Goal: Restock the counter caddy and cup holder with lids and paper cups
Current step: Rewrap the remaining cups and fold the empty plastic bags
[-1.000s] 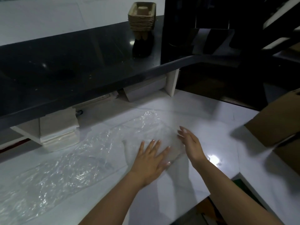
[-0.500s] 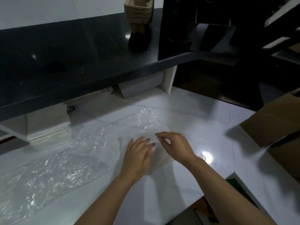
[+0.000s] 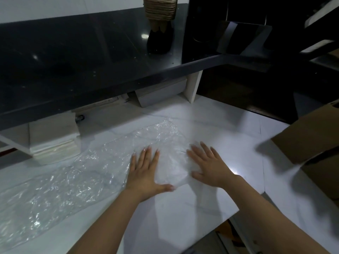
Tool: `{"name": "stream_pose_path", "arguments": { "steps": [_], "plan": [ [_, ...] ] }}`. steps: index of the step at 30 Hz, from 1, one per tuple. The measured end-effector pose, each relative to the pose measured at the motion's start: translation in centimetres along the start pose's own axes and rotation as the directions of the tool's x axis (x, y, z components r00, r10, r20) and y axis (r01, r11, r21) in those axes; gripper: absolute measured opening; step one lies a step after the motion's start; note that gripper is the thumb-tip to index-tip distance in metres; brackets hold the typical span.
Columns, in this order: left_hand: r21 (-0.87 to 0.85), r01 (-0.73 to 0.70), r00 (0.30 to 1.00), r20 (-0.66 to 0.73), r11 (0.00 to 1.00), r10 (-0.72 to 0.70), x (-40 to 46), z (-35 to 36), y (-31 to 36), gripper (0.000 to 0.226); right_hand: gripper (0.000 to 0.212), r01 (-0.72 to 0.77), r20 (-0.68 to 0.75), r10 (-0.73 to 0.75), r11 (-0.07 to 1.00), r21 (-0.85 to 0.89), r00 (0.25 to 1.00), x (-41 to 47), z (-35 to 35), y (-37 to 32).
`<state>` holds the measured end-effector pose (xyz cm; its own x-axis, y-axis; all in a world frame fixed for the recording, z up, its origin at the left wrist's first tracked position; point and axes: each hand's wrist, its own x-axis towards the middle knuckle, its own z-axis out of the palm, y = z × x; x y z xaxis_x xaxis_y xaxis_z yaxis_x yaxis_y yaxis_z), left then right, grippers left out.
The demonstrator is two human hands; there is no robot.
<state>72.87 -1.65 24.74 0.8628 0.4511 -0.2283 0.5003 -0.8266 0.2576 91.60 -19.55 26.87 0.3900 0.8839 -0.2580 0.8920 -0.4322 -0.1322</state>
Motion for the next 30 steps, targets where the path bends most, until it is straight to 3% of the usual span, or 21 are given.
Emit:
{"name": "stream_pose_path", "arguments": {
  "steps": [2,6,8,12,16,24,27,30],
  "plan": [
    [0.023,-0.008,1.000,0.014,1.000,0.008,0.2,0.0,0.2,0.140,0.092,-0.050,0.035,0.050,0.999,0.019,0.998,-0.2,-0.1,0.6],
    [0.066,0.004,0.999,0.048,0.998,-0.007,0.0,-0.3,0.2,0.141,0.071,0.023,-0.279,-0.026,1.000,-0.012,0.960,0.6,-1.9,-1.1],
    [0.058,0.018,0.998,0.052,0.998,-0.021,0.0,-0.4,0.4,0.141,0.062,0.105,-0.368,-0.112,0.994,-0.037,0.923,1.5,-2.2,-3.0],
    [0.080,0.004,0.997,0.072,0.997,-0.009,-0.1,-0.6,0.6,0.142,0.067,0.258,-0.240,-0.265,0.964,-0.061,0.934,3.1,0.5,-6.0],
    [0.066,-0.015,0.995,0.095,0.998,0.009,-0.2,-0.6,0.2,0.148,0.091,0.122,-0.103,-0.116,0.991,0.056,0.988,3.2,3.1,-5.2],
    [0.077,-0.056,0.995,0.085,0.995,0.050,0.0,-0.5,0.5,0.146,0.091,-0.076,-0.143,0.083,0.996,0.055,0.986,1.6,3.4,-2.2],
    [0.096,-0.108,0.994,0.020,0.989,0.107,-0.6,-0.3,0.0,0.135,0.091,-0.090,-0.138,0.097,0.994,0.056,0.986,1.4,3.5,-2.3],
    [-0.056,-0.059,0.954,-0.298,0.997,0.039,-1.3,-0.4,-0.8,0.100,0.096,-0.128,-0.142,0.139,0.988,0.086,0.980,1.4,3.4,-2.5]
  ]
}}
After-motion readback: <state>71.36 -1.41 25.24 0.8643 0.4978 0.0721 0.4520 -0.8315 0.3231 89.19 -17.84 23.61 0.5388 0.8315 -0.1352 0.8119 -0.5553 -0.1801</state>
